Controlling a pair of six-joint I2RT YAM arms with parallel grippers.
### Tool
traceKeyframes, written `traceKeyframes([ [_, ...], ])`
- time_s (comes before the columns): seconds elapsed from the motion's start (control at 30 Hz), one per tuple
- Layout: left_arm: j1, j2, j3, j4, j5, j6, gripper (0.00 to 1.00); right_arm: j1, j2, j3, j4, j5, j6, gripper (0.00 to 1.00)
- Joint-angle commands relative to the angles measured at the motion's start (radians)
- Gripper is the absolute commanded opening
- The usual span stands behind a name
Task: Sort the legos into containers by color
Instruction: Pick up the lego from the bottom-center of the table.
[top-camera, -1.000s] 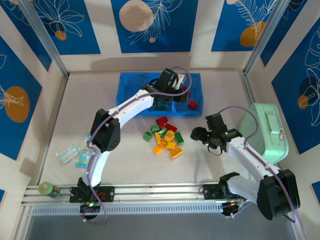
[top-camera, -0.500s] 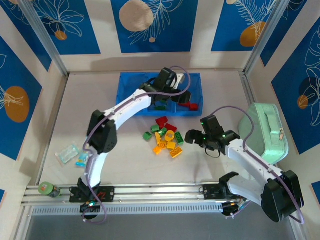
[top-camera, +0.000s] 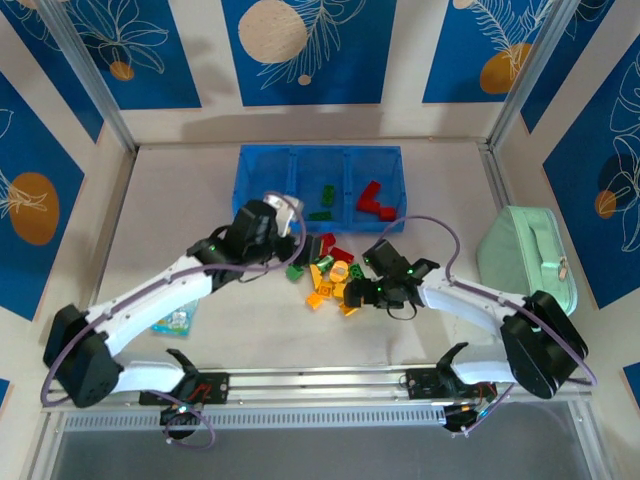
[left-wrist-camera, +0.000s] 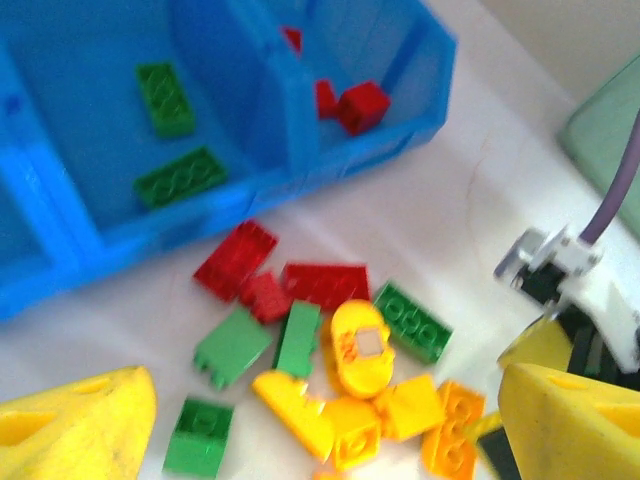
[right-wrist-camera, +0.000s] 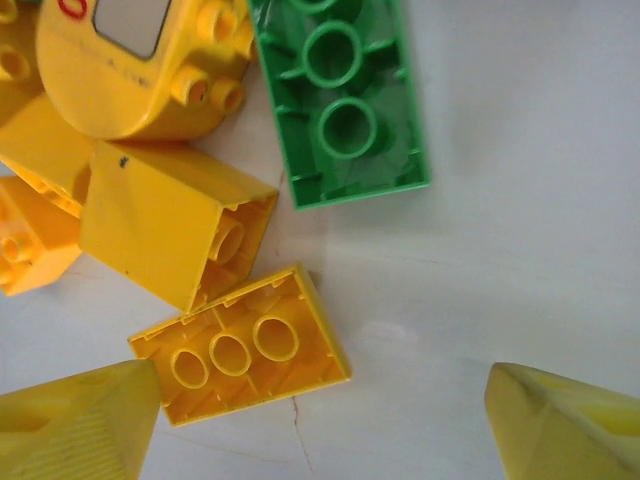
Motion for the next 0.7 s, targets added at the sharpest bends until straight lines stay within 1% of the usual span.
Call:
traceKeyframes([
  [0.0,-0.006,-0.114,-0.101,-0.015,-0.063,-0.038,0.89,0.03,0.033,0.036,0.036,-0.028,-0.019,0.83],
  [0.17,-0.006,-0.222,-0.197,-0.049,-0.108,-0.057,0.9,0.057,0.106,0.069,0.037,-0.01,-0.007,0.81],
  [0.3,-0.006,-0.247,-0.234,-0.053,-0.118,-0.07,0.9,0.079,0.159,0.101,0.026,0.012,0.005,0.75],
  [0.37,-0.005,-0.251,-0.247,-0.052,-0.116,-0.077,0.9,0.096,0.18,0.114,0.006,0.041,0.013,0.74],
  [0.47,-0.006,-0.256,-0.262,-0.052,-0.121,-0.082,0.9,0.109,0.202,0.118,-0.012,0.066,0.029,0.66],
  [0.67,-0.006,-0.277,-0.294,-0.064,-0.141,-0.088,0.9,0.142,0.223,0.11,-0.02,0.088,0.079,0.53],
])
